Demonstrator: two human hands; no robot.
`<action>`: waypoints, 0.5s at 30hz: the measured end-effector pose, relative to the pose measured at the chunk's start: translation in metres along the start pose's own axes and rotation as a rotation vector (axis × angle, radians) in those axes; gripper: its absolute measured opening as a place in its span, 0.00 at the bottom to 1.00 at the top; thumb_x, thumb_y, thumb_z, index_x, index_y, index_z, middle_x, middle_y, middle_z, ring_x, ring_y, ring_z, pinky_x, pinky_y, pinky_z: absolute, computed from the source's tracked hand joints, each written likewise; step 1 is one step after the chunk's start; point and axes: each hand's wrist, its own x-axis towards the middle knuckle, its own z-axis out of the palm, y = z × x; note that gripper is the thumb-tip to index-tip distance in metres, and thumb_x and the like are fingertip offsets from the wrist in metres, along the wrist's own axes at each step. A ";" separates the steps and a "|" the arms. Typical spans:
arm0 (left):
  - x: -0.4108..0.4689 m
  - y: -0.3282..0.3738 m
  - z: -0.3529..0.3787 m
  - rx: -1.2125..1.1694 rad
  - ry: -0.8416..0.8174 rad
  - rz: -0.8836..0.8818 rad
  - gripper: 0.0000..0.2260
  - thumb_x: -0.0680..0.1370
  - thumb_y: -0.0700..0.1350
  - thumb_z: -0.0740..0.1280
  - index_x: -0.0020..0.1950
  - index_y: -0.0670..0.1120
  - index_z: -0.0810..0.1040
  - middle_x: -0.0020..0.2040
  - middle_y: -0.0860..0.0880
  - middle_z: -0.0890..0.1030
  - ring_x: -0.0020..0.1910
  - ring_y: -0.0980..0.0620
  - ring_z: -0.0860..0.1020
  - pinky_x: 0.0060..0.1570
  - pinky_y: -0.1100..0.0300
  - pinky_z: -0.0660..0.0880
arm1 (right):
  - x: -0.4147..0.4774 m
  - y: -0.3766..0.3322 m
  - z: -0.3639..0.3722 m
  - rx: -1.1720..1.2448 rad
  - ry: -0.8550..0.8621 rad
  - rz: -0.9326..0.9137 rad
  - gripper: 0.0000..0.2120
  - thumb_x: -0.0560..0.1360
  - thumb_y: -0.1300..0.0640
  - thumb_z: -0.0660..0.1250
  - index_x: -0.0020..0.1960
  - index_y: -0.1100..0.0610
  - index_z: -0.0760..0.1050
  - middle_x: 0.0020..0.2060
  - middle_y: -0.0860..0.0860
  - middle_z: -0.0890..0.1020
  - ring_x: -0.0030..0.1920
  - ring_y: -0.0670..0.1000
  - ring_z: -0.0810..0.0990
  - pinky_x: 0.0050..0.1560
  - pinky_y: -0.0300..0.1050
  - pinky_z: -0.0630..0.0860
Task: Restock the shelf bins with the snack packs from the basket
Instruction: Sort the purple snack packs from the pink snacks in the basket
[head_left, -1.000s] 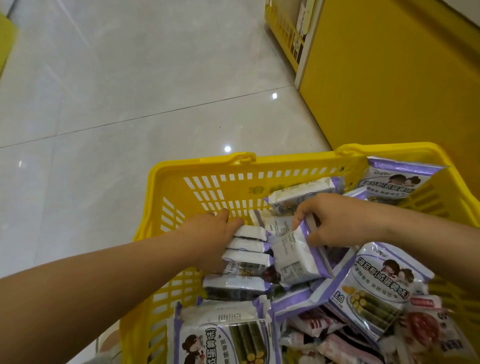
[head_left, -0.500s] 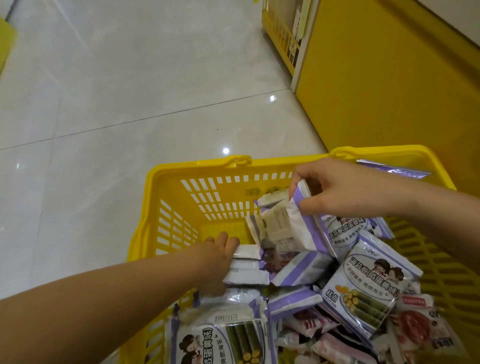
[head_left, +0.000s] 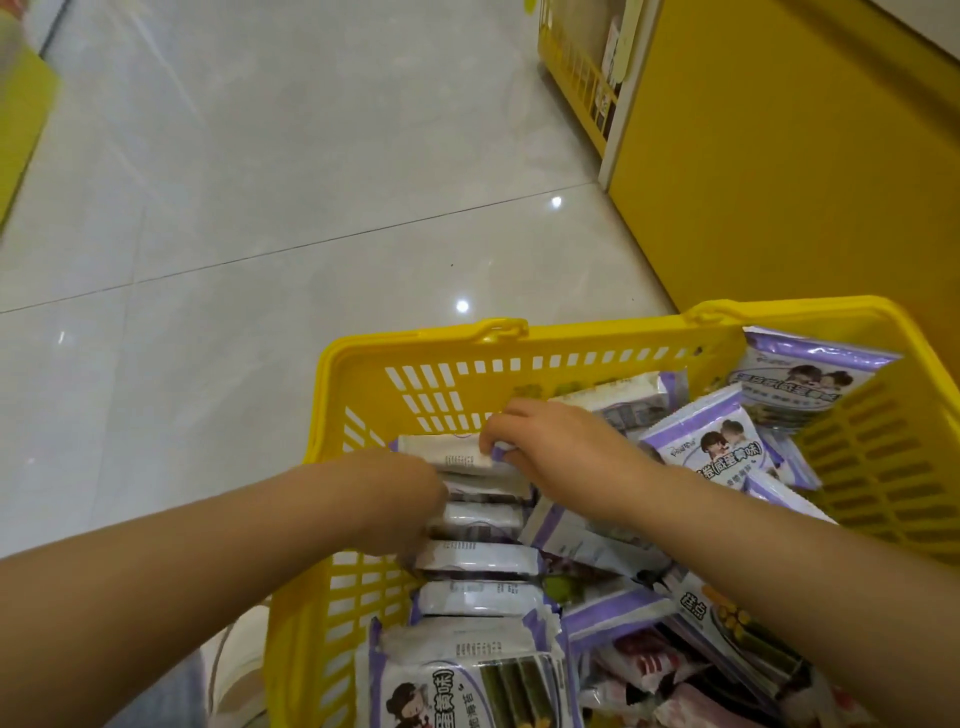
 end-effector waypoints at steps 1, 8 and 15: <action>-0.002 -0.001 -0.003 0.022 0.040 -0.017 0.15 0.78 0.53 0.64 0.64 0.50 0.75 0.57 0.48 0.78 0.52 0.47 0.77 0.45 0.56 0.74 | 0.002 0.000 0.007 0.000 -0.006 0.020 0.13 0.78 0.62 0.63 0.58 0.49 0.74 0.54 0.50 0.76 0.51 0.54 0.76 0.45 0.47 0.73; 0.013 -0.006 -0.007 0.053 0.372 -0.123 0.23 0.78 0.46 0.65 0.72 0.48 0.62 0.65 0.46 0.71 0.60 0.45 0.74 0.48 0.53 0.72 | 0.004 0.010 0.032 0.065 -0.088 0.176 0.11 0.76 0.65 0.61 0.53 0.52 0.74 0.53 0.51 0.80 0.51 0.55 0.77 0.48 0.51 0.75; 0.042 0.007 0.006 -0.001 0.194 -0.082 0.26 0.78 0.44 0.65 0.74 0.48 0.59 0.69 0.43 0.67 0.65 0.42 0.69 0.58 0.50 0.70 | -0.001 0.017 0.039 0.197 -0.289 0.215 0.09 0.80 0.62 0.57 0.54 0.52 0.73 0.53 0.53 0.79 0.50 0.54 0.76 0.49 0.50 0.75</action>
